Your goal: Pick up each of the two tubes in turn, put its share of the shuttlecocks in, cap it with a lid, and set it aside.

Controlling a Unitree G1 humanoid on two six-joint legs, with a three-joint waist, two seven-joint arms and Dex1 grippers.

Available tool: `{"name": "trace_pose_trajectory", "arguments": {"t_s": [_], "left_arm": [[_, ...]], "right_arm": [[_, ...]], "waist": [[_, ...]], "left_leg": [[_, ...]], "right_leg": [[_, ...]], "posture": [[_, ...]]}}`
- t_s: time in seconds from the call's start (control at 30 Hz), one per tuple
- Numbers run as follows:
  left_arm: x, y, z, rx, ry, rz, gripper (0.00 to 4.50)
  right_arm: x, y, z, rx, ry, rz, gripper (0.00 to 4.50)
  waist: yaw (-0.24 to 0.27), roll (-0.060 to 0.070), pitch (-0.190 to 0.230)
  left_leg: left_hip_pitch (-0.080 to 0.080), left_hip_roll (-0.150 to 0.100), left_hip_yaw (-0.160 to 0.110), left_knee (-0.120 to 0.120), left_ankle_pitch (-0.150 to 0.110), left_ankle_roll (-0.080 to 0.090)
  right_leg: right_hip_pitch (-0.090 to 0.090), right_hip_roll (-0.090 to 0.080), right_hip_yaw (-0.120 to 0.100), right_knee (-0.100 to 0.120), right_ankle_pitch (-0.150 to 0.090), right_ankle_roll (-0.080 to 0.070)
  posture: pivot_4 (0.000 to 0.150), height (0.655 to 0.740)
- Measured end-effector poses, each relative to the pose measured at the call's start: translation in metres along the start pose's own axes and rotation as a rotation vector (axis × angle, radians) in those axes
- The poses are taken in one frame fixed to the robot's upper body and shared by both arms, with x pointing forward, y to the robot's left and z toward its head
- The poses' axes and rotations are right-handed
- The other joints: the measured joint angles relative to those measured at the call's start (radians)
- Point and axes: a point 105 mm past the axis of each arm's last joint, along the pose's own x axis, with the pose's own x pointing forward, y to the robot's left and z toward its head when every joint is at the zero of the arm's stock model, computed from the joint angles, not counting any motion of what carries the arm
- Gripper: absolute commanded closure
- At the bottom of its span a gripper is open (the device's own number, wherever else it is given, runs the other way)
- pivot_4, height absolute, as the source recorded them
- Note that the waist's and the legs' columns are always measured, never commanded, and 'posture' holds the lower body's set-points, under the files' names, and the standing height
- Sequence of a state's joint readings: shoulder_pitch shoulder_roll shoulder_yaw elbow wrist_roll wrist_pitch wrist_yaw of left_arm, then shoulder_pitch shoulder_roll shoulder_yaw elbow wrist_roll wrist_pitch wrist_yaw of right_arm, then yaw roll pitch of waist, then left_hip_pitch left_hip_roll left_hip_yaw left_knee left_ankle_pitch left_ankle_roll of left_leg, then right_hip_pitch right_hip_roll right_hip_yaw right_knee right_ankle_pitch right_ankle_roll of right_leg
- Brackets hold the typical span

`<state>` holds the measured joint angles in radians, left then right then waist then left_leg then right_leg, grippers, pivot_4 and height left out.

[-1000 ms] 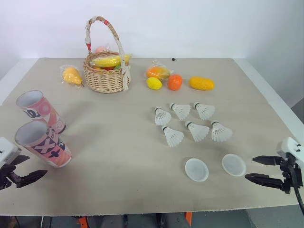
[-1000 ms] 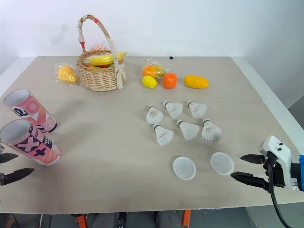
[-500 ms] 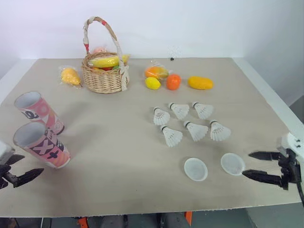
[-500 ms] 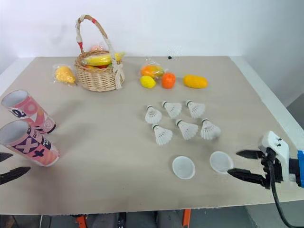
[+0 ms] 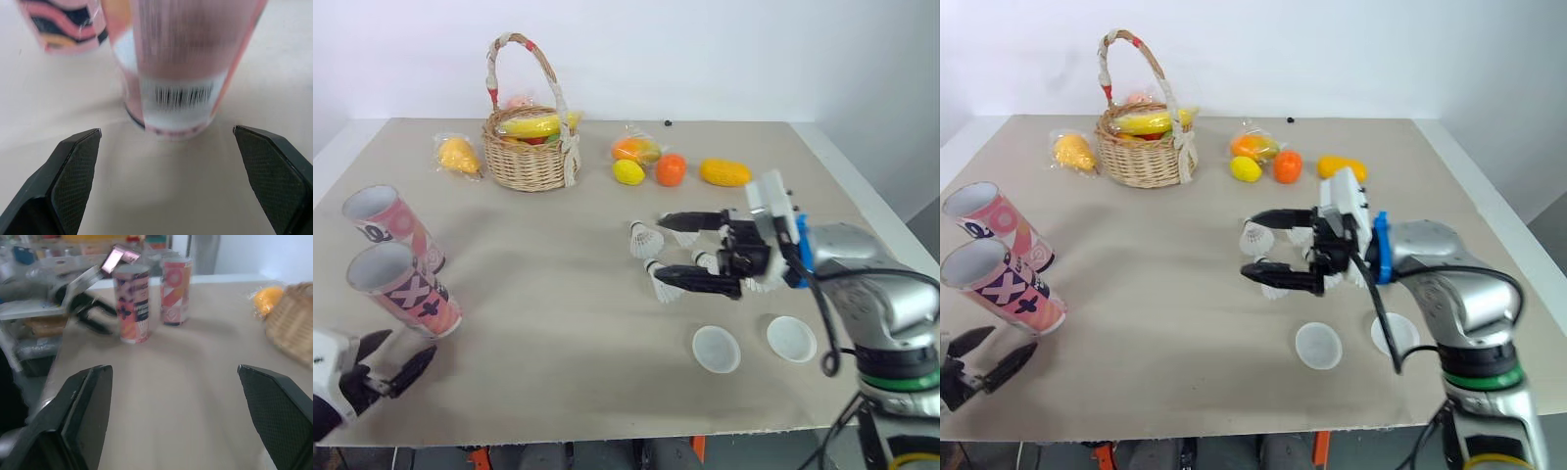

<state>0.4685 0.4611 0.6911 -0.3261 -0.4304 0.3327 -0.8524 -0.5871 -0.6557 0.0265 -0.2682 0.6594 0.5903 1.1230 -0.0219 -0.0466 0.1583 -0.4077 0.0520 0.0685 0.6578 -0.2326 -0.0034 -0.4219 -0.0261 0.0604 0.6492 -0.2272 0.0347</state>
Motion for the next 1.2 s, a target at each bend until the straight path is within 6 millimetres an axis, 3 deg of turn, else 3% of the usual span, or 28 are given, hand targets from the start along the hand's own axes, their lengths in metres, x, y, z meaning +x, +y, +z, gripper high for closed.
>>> {"name": "trace_pose_trajectory", "arguments": {"t_s": [0.1,0.3,0.53,0.77,1.1,1.13,1.2], "left_arm": [[0.009,-0.008,-0.003,0.002,-0.076,0.037,0.00],[0.031,0.000,-0.007,0.003,-0.128,0.076,0.00],[0.057,0.011,0.004,-0.002,-0.218,0.104,0.00],[0.086,0.012,0.016,0.000,-0.280,0.092,0.00],[0.091,0.010,0.017,0.015,-0.285,0.080,0.00],[0.091,0.011,0.017,0.016,-0.284,0.080,0.56],[0.091,0.011,0.016,0.016,-0.281,0.075,1.19]], "right_arm": [[0.014,-0.002,-0.016,0.015,0.010,0.046,0.13],[0.034,0.002,-0.029,0.013,0.001,0.120,0.13],[0.053,0.009,-0.026,-0.042,-0.003,0.187,0.13],[0.058,0.010,-0.029,-0.034,-0.006,0.172,0.13],[0.057,0.012,-0.032,-0.033,0.004,0.148,0.13],[0.057,0.012,-0.033,-0.029,0.006,0.146,0.00],[0.056,0.012,-0.036,-0.016,0.012,0.139,0.00]], "waist": [[0.003,-0.001,-0.001],[-0.001,0.001,-0.002],[0.002,0.002,-0.003],[0.003,0.005,-0.004],[0.002,0.007,-0.005],[0.002,0.007,-0.005],[0.002,0.007,-0.005]], "left_leg": [[0.000,0.000,0.000,0.000,0.000,0.000],[0.002,0.002,0.001,0.000,0.001,0.000],[0.002,0.002,0.000,0.000,0.002,-0.001],[0.002,0.001,0.001,0.001,0.003,-0.001],[0.002,0.001,0.001,0.001,0.003,-0.001],[0.002,0.001,0.001,0.001,0.003,-0.001],[0.002,0.001,0.001,0.001,0.003,-0.001]], "right_leg": [[0.001,0.001,-0.002,0.000,0.000,-0.001],[0.000,0.006,-0.002,0.002,0.003,-0.005],[0.000,0.006,-0.004,0.004,0.003,-0.005],[0.001,0.005,-0.004,0.004,0.004,-0.004],[0.001,0.005,-0.003,0.004,0.004,-0.004],[0.001,0.005,-0.003,0.004,0.004,-0.004],[0.001,0.005,-0.003,0.004,0.004,-0.004]], "posture": [[0.150,0.7400],[0.150,0.7400],[0.150,0.7400],[0.150,0.7400],[0.150,0.7400],[0.150,0.7400],[0.150,0.7400]]}}
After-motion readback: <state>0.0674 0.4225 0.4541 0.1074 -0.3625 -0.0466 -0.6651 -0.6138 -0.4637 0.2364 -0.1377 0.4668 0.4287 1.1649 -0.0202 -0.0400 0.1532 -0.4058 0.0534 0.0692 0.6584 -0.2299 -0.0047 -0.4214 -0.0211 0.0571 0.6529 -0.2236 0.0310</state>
